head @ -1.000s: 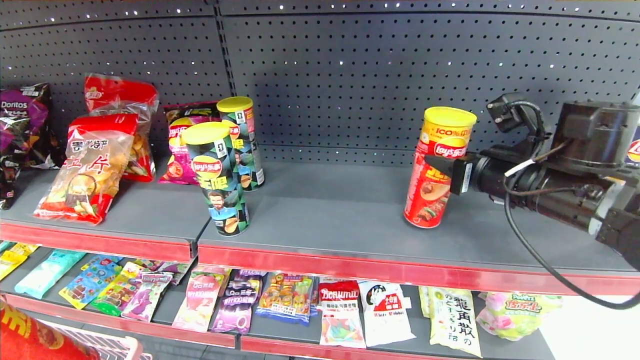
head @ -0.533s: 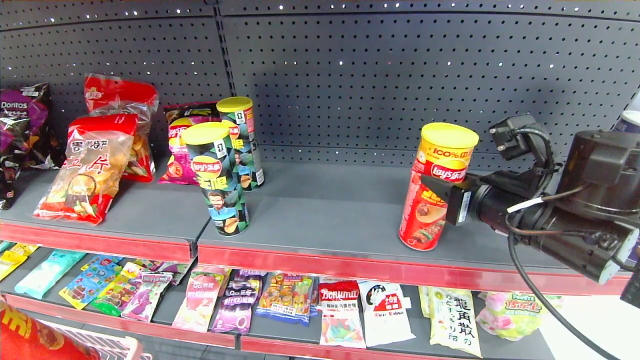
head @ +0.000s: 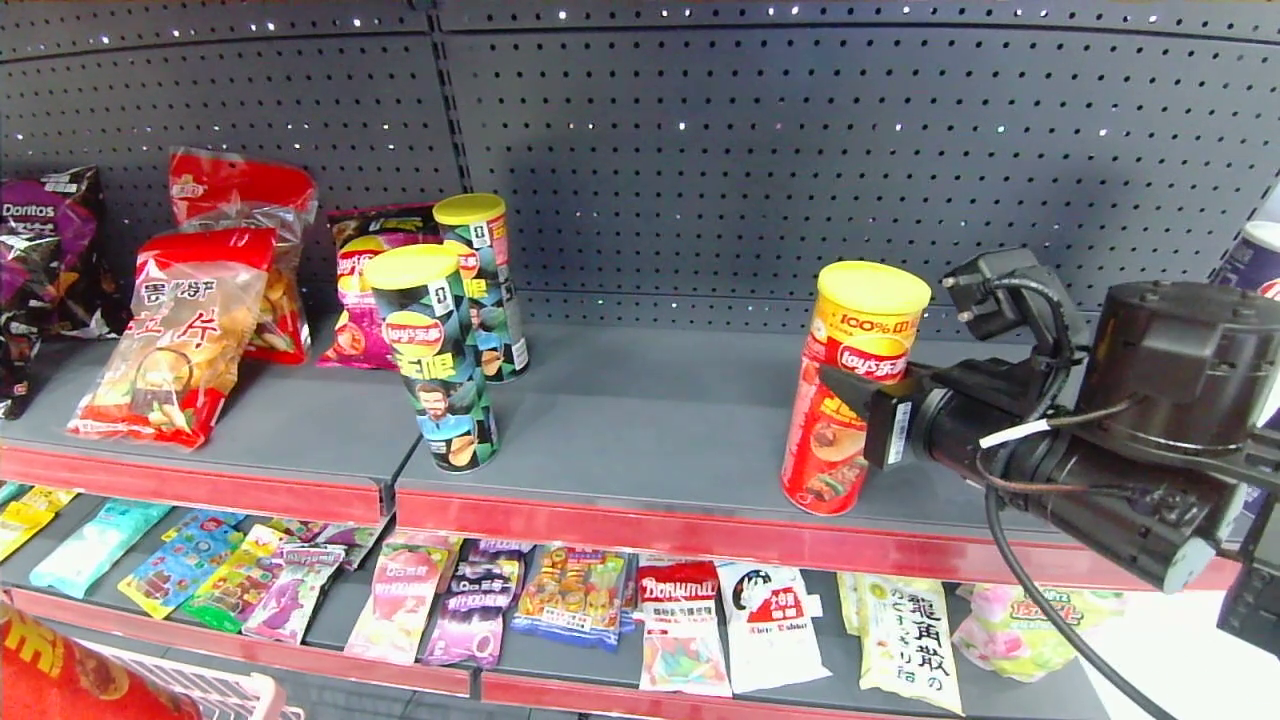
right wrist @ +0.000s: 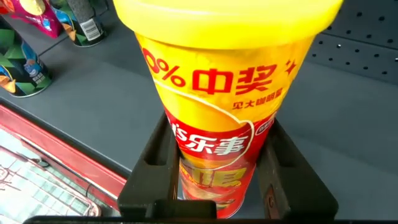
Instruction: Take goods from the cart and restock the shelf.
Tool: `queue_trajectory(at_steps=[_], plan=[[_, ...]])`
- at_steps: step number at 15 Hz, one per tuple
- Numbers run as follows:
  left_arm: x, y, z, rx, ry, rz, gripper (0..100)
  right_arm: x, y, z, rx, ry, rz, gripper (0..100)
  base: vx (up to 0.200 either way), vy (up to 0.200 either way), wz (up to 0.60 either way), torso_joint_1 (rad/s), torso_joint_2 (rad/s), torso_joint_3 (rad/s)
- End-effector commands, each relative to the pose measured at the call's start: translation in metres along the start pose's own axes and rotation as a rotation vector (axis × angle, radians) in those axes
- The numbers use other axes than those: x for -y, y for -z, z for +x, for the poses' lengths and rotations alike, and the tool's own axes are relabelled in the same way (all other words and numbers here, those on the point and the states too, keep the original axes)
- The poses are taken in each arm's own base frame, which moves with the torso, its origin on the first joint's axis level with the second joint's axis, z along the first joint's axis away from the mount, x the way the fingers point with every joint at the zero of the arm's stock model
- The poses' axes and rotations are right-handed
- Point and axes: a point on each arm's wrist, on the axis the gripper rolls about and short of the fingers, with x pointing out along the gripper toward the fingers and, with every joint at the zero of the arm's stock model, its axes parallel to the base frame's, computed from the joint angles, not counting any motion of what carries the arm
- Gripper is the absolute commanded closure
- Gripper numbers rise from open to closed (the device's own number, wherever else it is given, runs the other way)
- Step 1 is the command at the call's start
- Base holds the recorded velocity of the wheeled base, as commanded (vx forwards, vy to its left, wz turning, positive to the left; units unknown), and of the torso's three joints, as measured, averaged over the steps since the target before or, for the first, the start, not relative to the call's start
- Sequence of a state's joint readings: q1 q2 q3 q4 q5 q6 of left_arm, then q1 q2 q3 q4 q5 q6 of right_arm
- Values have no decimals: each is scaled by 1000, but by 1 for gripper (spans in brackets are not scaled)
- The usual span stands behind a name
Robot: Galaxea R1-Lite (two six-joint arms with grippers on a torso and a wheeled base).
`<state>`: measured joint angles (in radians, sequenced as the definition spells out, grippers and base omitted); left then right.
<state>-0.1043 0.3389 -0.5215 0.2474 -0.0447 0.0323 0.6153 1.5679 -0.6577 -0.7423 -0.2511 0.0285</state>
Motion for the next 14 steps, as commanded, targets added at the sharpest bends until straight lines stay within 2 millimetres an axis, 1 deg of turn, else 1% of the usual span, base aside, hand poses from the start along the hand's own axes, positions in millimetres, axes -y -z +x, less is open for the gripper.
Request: queue_trajectory(at_steps=[1,3,6,11,12,14], plan=[[0,-1,0,0,0,0,100,-3,0,-1,0,-4,-5,100,0,0,0,0,0,0],[0,0,0,-1,0,0,100,-5,-2,-7,9,-5,-10,100,0,0,0,0,0,0],[0,0,0,0,-2,0,100,-5,-1,-9,6,26,-13,100,0,0,0,0,0,0],[0,0,-1,5,-3,0,100,-8,8,-12,-23,13,-23,100,0,0,0,0,0,0],[0,0,-1,6,-3,0,100,-8,11,-12,-32,13,-21,0,0,0,0,0,0,0],[0,0,-1,2,-6,0,100,-8,9,-13,-26,10,-17,0,0,0,0,0,0,0]])
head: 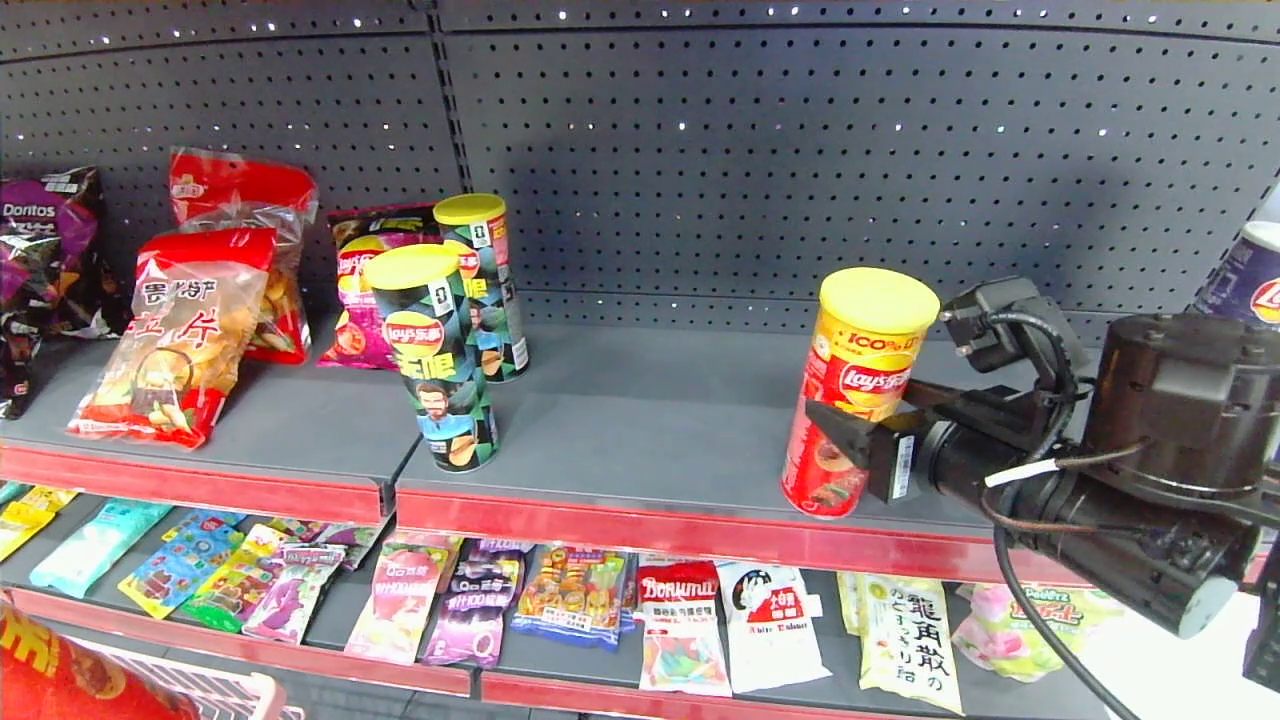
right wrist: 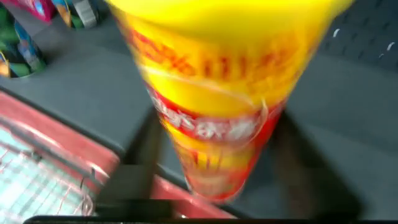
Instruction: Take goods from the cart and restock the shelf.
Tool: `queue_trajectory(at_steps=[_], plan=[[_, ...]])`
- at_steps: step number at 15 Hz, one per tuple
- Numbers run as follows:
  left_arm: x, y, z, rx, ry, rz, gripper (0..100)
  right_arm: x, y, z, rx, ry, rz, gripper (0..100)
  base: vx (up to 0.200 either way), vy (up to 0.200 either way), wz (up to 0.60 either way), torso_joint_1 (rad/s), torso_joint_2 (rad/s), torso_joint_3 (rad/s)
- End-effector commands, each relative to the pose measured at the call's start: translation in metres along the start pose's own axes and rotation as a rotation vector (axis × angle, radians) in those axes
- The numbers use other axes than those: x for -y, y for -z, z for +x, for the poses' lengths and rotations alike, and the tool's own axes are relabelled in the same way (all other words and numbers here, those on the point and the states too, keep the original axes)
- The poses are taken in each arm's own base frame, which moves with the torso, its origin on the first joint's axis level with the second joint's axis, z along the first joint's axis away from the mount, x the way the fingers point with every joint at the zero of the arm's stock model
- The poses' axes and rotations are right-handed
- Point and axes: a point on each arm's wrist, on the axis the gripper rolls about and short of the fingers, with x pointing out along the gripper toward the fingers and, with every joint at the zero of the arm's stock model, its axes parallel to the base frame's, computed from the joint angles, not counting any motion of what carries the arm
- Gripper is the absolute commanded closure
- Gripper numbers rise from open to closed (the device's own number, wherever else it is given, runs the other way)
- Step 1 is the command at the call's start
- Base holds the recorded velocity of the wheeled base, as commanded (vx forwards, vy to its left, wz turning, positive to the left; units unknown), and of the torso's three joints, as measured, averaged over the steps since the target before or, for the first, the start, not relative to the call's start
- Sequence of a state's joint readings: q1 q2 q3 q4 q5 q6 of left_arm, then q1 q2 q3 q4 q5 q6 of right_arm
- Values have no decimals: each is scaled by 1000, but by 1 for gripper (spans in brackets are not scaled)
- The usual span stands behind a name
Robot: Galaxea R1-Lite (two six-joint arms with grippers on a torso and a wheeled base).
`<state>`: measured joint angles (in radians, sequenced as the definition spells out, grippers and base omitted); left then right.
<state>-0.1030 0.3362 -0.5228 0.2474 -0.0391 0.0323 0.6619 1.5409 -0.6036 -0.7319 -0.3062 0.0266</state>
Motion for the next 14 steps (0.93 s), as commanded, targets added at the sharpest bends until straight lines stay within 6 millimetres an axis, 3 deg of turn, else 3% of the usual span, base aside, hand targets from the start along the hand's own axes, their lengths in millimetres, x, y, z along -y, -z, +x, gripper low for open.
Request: queue_trajectory(at_steps=[1,4,8,9,10,12,14], plan=[[0,0,0,1,0,0,100,0,-1,-1,9,0,2,0,0,0,0,0,0,0],[0,0,0,1,0,0,100,2,-3,-5,20,5,5,0,0,0,0,0,0,0],[0,0,0,1,4,0,100,15,5,-44,36,10,4,0,0,0,0,0,0,0],[0,0,1,0,4,1,100,21,12,-64,45,8,-4,0,0,0,0,0,0,0],[0,0,1,0,4,1,100,21,12,-64,45,8,-4,0,0,0,0,0,0,0],[0,-1,2,-3,10,0,100,40,18,-115,149,19,-50,0,0,0,0,0,0,0],[0,-1,3,-8,12,1,100,56,17,-146,221,66,-59,0,0,0,0,0,0,0]])
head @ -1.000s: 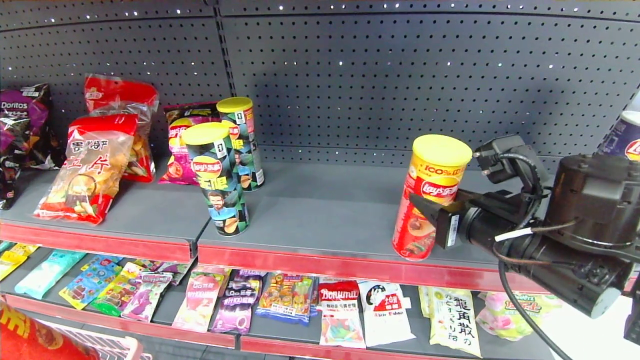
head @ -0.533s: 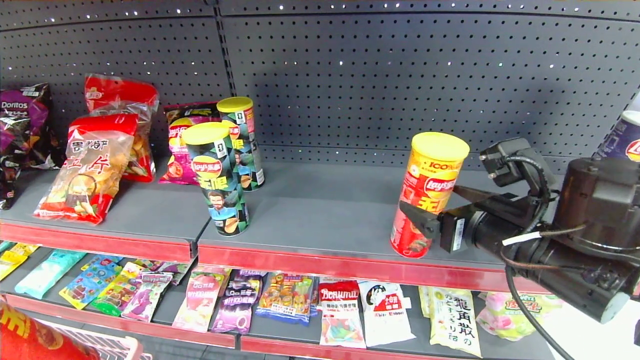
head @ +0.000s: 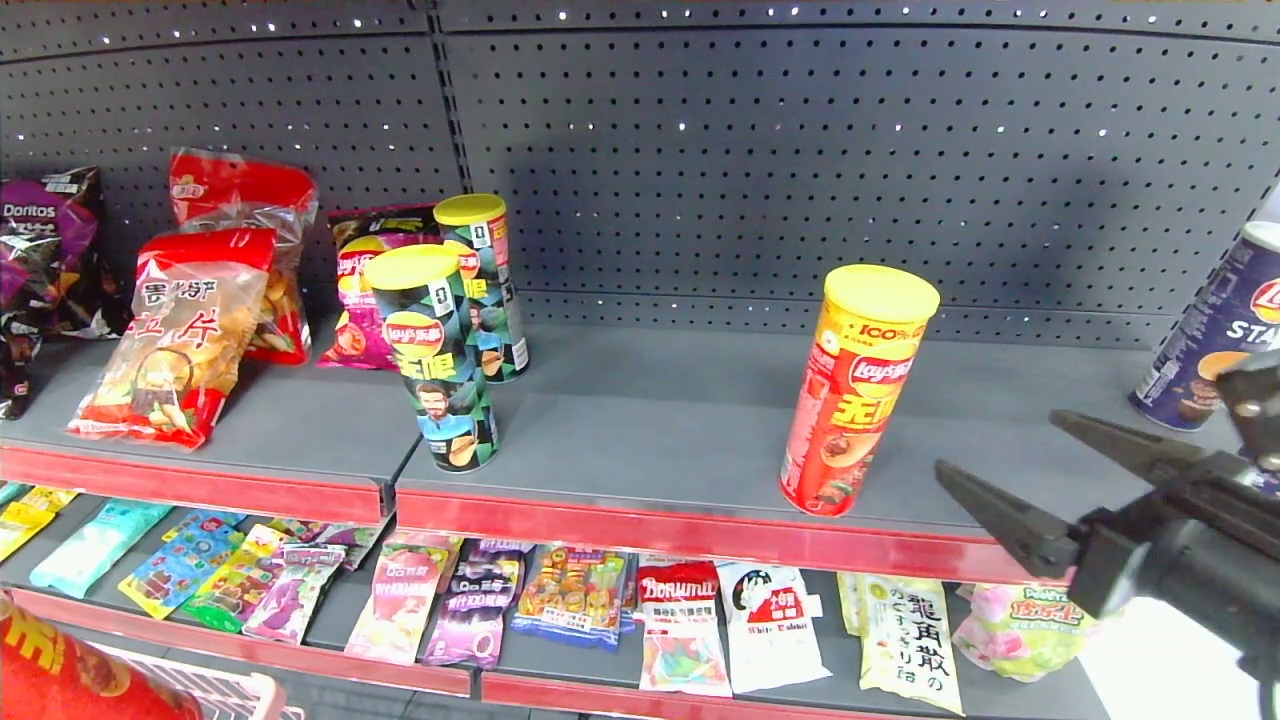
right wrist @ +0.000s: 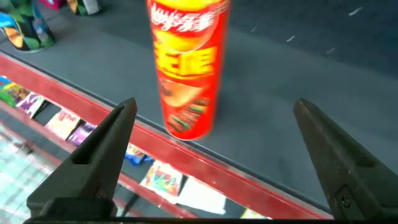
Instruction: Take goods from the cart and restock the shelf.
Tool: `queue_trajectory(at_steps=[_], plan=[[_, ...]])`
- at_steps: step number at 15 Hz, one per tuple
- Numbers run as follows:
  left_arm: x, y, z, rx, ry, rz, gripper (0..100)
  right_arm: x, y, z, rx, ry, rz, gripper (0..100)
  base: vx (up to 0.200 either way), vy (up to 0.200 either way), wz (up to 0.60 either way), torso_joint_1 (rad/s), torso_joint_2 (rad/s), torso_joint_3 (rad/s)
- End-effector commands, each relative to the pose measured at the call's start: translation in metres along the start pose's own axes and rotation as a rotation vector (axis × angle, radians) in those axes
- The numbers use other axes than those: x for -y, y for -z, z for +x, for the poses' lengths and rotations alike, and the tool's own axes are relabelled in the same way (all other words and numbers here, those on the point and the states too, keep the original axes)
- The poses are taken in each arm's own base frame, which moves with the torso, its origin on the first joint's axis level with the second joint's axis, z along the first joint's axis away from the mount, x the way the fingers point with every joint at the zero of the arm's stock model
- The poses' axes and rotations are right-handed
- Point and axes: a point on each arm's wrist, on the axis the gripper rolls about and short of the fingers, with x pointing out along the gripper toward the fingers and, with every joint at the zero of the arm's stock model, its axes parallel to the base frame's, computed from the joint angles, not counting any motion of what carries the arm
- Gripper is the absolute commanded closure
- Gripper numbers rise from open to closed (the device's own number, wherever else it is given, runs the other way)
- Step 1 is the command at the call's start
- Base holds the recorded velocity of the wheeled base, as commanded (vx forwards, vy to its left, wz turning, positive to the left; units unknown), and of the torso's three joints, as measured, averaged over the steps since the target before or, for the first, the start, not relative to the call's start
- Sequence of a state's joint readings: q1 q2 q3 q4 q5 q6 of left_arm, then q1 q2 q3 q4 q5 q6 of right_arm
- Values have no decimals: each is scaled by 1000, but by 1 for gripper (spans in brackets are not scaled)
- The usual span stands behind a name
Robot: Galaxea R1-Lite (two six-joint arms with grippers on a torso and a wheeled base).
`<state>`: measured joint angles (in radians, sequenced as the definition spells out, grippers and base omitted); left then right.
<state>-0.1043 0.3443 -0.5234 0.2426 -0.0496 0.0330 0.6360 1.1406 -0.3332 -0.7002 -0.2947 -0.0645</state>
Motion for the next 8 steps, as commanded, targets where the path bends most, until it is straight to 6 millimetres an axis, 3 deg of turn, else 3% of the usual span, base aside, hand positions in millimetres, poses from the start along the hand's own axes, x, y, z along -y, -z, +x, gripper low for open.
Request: queue_trajectory(at_steps=[1,6,8], plan=[[0,0,2,-12,0,0,100,30,1,-65,129,83,-4,0,0,0,0,0,0,0],[1,-9,14,-50,93,-3,100,37,53,-167,-93,190,-19,0,0,0,0,0,0,0],[1,-14,21,-72,132,-7,100,33,61,-181,-148,326,8,0,0,0,0,0,0,0]])
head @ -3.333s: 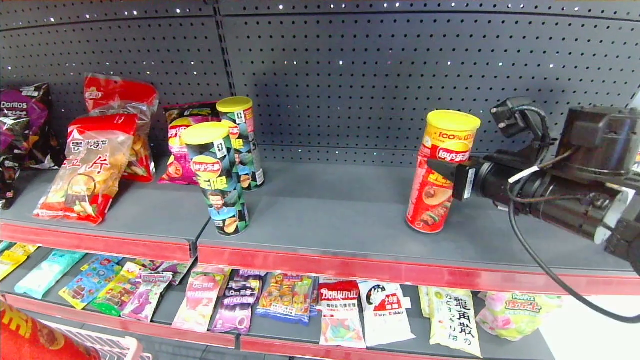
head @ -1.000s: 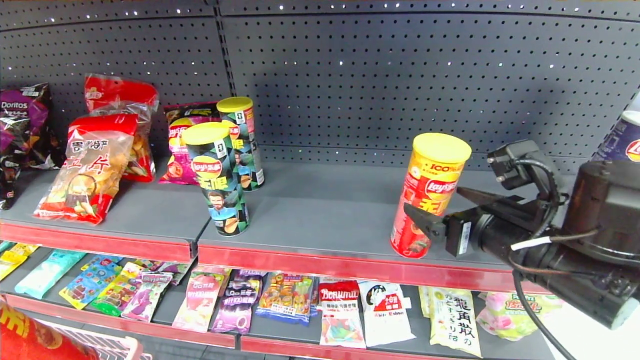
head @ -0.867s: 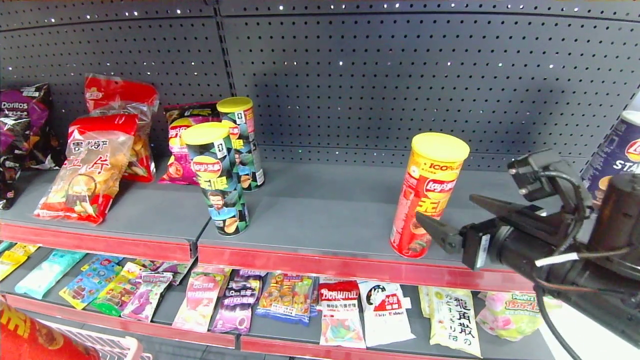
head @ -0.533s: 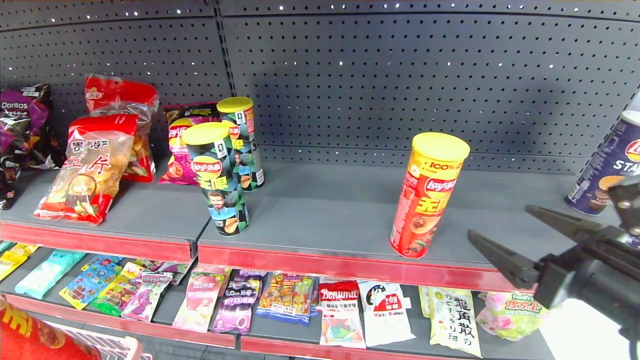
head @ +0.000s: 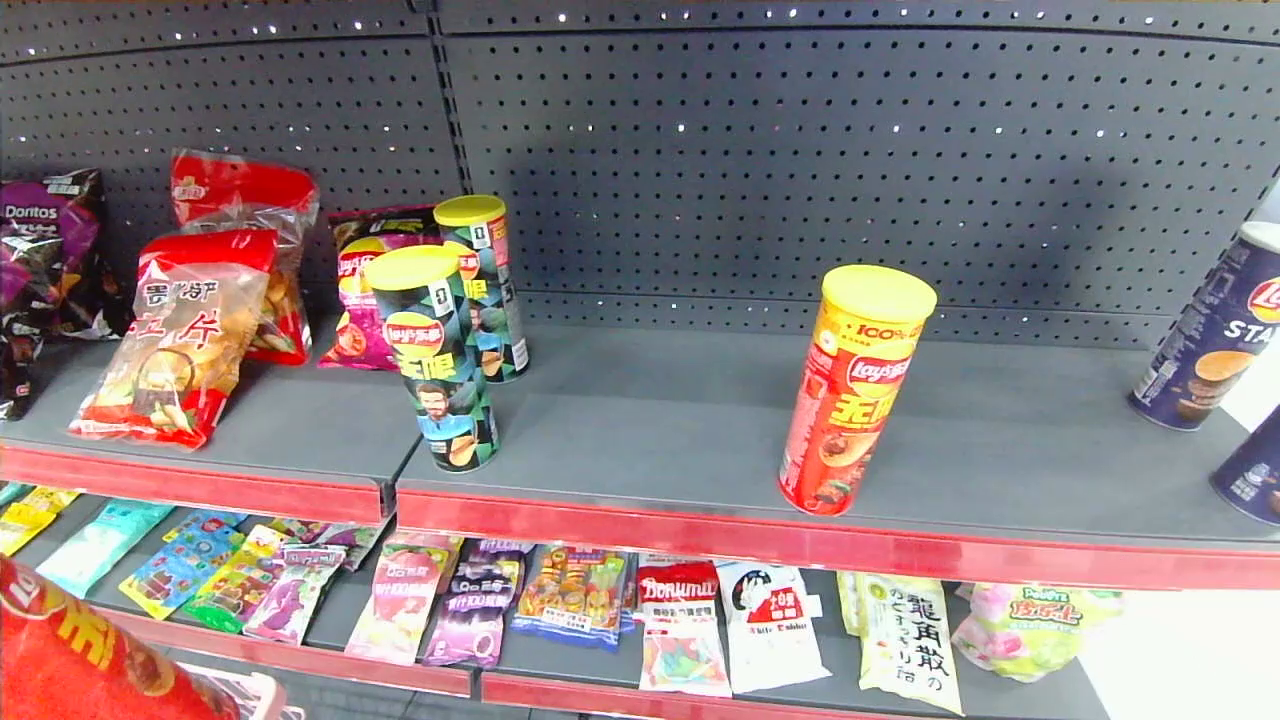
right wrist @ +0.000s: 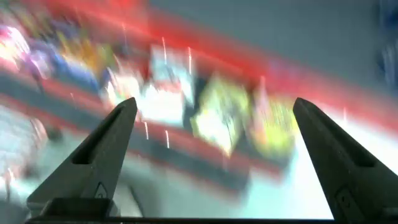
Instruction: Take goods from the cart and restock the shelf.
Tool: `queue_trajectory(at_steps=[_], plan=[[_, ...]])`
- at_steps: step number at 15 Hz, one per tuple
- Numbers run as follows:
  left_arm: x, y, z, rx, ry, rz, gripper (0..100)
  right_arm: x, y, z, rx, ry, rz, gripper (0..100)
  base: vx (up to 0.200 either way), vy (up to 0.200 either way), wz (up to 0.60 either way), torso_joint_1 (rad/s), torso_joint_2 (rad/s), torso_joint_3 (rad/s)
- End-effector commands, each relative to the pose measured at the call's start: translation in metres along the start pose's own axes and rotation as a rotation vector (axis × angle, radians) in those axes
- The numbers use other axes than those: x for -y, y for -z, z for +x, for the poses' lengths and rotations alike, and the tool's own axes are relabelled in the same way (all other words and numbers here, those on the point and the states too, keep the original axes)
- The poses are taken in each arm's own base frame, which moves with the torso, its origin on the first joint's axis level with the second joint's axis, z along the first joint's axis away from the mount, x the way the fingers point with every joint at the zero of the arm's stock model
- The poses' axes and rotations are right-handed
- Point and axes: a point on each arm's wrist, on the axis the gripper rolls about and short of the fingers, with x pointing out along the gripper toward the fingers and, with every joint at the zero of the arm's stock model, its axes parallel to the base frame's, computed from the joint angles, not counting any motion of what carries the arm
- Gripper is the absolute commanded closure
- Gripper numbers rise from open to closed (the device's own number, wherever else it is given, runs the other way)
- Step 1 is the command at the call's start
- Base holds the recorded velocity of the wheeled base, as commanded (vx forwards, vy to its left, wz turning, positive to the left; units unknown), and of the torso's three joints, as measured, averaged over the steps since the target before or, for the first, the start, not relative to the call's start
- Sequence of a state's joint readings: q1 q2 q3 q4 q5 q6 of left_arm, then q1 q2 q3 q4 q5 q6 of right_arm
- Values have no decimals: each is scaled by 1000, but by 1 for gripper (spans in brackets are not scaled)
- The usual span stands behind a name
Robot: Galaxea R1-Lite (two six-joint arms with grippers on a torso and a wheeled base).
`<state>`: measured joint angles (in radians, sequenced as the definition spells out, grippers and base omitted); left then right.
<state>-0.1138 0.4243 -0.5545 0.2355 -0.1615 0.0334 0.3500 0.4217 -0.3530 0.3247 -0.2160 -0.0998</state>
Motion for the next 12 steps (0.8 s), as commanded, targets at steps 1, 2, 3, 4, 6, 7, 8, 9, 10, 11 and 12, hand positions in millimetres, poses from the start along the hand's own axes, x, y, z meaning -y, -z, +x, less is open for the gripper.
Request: queue_trajectory(at_steps=[1,2,3,4,6,7,8,9,10,11,12], plan=[[-1,-5,11,-46,30,-10,100,-2,16,-38,134,233,114,0,0,0,0,0,0,0],[-2,-6,15,-52,45,-13,100,-5,19,-36,109,296,136,0,0,0,0,0,0,0],[-2,-8,18,-47,56,-12,100,-9,25,-33,106,317,150,0,0,0,0,0,0,0],[-2,-9,20,-42,59,-10,100,-12,36,-33,135,275,144,0,0,0,0,0,0,0],[-3,-12,26,-48,79,-13,100,-16,51,-26,156,214,143,0,0,0,0,0,0,0],[-3,-13,28,-26,100,-10,100,-16,49,-20,232,175,144,0,0,0,0,0,0,0],[-2,-13,28,-16,129,-10,100,-18,56,-9,273,105,123,0,0,0,0,0,0,0],[-1,-12,27,-14,153,-10,100,-20,64,1,321,100,126,0,0,0,0,0,0,0],[-1,-12,27,-12,155,-10,100,-20,64,2,363,107,135,0,0,0,0,0,0,0],[-1,-13,26,-6,154,-8,100,-21,65,0,375,128,133,0,0,0,0,0,0,0],[-1,-13,26,-3,154,-8,100,-21,66,-1,383,148,125,0,0,0,0,0,0,0]])
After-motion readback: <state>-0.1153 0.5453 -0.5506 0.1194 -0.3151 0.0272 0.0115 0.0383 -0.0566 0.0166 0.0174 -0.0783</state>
